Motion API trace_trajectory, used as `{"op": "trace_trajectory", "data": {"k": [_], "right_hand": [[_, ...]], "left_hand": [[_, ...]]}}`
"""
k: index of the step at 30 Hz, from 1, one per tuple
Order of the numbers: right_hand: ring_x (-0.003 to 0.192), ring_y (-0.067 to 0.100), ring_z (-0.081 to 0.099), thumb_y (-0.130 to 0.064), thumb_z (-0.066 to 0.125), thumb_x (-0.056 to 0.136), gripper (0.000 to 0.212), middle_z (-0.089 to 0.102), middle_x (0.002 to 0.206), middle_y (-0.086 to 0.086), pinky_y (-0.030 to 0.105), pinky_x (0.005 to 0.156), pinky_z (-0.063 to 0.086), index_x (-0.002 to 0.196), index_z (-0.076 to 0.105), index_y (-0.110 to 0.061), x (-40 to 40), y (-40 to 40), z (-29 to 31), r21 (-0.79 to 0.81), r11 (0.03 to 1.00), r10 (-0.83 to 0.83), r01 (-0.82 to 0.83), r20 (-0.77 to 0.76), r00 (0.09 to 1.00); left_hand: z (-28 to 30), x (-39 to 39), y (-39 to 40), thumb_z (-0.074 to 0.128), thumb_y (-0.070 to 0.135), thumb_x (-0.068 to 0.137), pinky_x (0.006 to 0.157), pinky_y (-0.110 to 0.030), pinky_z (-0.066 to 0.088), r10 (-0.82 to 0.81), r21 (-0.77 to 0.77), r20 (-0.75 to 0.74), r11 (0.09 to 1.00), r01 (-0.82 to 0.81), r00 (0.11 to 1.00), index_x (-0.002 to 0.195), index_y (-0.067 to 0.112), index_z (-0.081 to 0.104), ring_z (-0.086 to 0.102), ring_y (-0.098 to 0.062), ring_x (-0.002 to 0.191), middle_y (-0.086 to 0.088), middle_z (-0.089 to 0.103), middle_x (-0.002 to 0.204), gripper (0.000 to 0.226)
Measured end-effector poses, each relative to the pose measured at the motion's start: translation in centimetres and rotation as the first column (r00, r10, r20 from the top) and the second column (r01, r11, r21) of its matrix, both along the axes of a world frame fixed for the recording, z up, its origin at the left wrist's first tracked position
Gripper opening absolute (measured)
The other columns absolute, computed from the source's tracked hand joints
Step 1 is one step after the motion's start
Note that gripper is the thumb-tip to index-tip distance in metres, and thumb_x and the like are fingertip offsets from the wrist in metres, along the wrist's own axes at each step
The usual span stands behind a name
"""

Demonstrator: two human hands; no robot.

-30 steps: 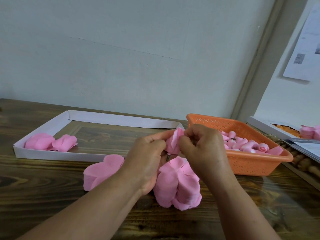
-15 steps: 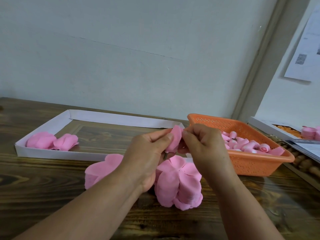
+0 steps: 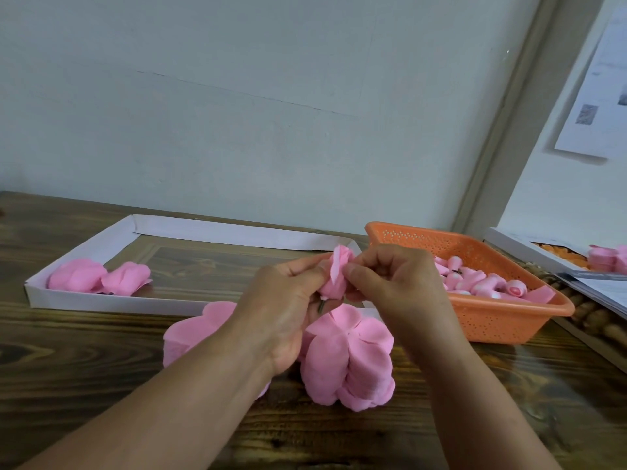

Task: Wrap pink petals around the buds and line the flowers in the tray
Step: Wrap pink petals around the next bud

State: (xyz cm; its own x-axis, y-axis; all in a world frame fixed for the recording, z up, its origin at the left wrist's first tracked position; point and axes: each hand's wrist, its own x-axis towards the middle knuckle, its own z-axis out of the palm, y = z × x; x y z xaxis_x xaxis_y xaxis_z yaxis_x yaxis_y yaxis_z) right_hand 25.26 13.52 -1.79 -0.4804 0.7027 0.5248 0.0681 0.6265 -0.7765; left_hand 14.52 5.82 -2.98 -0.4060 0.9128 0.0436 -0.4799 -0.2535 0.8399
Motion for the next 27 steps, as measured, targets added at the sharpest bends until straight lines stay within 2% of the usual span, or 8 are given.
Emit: {"op": "trace_trajectory", "data": {"k": [3,6,11,14,17,22,24,27], "right_hand": [[0.066,0.036,0.065,-0.001,0.06,0.085,0.021,0.068,0.064,0.016,0.05,0.065,0.055,0.065,0.066,0.001,-0.1,0.0,0.0,-0.017,1.0,-0.006,0.006,-0.007,1.0],[0.067,0.035,0.067,-0.001,0.056,0.086,0.023,0.067,0.065,0.02,0.051,0.067,0.055,0.066,0.064,0.008,-0.1,0.0,0.0,-0.077,0.997,0.0,-0.002,-0.027,1.0],[0.067,0.035,0.067,-0.005,0.056,0.083,0.028,0.068,0.059,0.017,0.049,0.071,0.057,0.058,0.064,0.004,-0.3,-0.2,-0.1,-0.15,0.988,0.027,-0.036,-0.064,0.998],[0.068,0.04,0.067,0.001,0.052,0.082,0.03,0.067,0.06,0.02,0.052,0.072,0.056,0.055,0.063,0.004,-0.5,-0.1,-0.3,-0.171,0.983,0.052,-0.063,-0.068,0.996],[0.072,0.043,0.066,0.004,0.046,0.083,0.027,0.066,0.066,0.028,0.055,0.073,0.055,0.061,0.061,0.01,-0.5,0.2,-0.5,-0.19,0.981,0.036,-0.05,-0.077,0.996],[0.077,0.045,0.066,0.004,0.045,0.084,0.025,0.067,0.07,0.028,0.057,0.077,0.053,0.069,0.061,0.015,-0.4,0.4,-0.5,-0.226,0.972,0.042,-0.057,-0.071,0.997],[0.078,0.045,0.066,0.003,0.044,0.084,0.024,0.066,0.071,0.029,0.059,0.078,0.053,0.071,0.059,0.017,-0.3,0.4,-0.5,-0.248,0.967,0.048,-0.062,-0.064,0.997],[0.076,0.043,0.067,0.003,0.043,0.083,0.025,0.067,0.07,0.027,0.058,0.078,0.054,0.068,0.058,0.015,-0.2,0.5,-0.4,-0.274,0.959,0.055,-0.072,-0.069,0.996]], "left_hand": [[0.0,0.0,0.0,0.05,0.0,0.094,0.057,-0.02,0.055,0.007,-0.006,-0.019,1.0,-0.007,1.0,0.104,0.0,0.07,0.071,-0.015,0.066,-0.01,0.074,0.081,0.022],[-0.3,0.0,0.1,0.05,0.003,0.095,0.061,-0.019,0.056,0.016,-0.007,-0.069,1.0,-0.017,0.998,0.103,0.003,0.071,0.072,-0.014,0.073,-0.009,0.075,0.086,0.022],[-1.5,0.5,0.3,0.053,0.008,0.095,0.089,-0.027,0.054,0.128,0.005,-0.361,0.991,-0.136,0.924,0.113,0.016,0.07,0.069,-0.012,0.099,0.001,0.075,0.101,0.026],[-1.6,0.9,0.2,0.056,0.012,0.094,0.088,-0.023,0.054,0.179,0.049,-0.457,0.983,-0.176,0.871,0.11,0.02,0.071,0.069,-0.004,0.095,0.009,0.075,0.097,0.023],[-1.6,0.8,0.2,0.057,0.011,0.093,0.087,-0.019,0.054,0.202,0.064,-0.469,0.979,-0.195,0.86,0.113,0.018,0.071,0.069,-0.001,0.095,0.011,0.075,0.098,0.025],[-1.7,0.5,0.5,0.055,0.01,0.094,0.095,-0.032,0.052,0.2,0.042,-0.413,0.979,-0.201,0.888,0.114,0.018,0.07,0.068,-0.01,0.102,0.005,0.074,0.105,0.026],[-1.6,0.5,0.5,0.054,0.009,0.094,0.092,-0.03,0.053,0.184,0.037,-0.384,0.982,-0.184,0.905,0.109,0.02,0.071,0.069,-0.009,0.098,0.006,0.075,0.101,0.025],[-1.4,0.4,0.5,0.053,0.007,0.094,0.077,-0.021,0.056,0.17,0.029,-0.328,0.985,-0.169,0.929,0.096,0.025,0.074,0.071,-0.007,0.088,0.007,0.076,0.092,0.027]]}}
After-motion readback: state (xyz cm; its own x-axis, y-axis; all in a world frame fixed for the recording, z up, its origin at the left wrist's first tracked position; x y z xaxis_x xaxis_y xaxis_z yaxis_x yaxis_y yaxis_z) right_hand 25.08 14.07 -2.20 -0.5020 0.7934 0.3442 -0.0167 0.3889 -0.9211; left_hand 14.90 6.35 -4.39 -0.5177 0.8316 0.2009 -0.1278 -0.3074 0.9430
